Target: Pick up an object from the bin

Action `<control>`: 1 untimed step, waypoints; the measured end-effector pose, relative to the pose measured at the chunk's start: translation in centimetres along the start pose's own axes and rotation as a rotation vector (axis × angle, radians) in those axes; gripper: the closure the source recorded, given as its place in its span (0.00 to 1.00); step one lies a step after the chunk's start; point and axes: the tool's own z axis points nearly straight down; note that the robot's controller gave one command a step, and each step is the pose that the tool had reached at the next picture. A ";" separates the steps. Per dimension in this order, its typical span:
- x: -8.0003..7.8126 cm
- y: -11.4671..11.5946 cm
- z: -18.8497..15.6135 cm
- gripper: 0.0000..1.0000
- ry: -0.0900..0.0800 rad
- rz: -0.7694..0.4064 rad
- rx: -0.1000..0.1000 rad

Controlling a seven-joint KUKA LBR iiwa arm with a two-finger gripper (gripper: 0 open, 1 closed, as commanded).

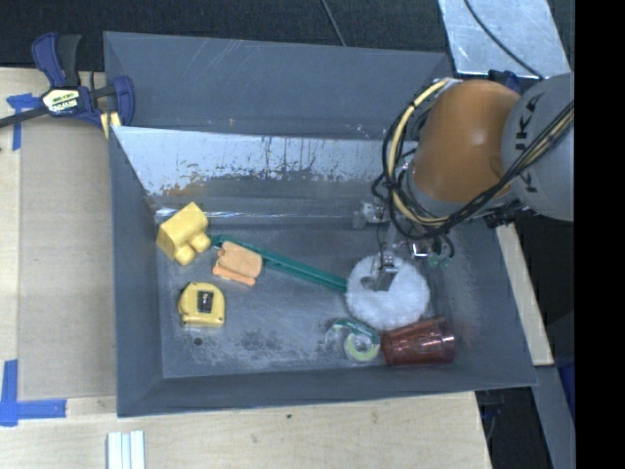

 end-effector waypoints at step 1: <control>0.1 0.4 1.4 0.00 0.002 0.031 0.000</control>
Offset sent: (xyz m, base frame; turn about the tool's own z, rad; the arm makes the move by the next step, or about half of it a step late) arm -0.0240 -0.0222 0.0404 -0.0943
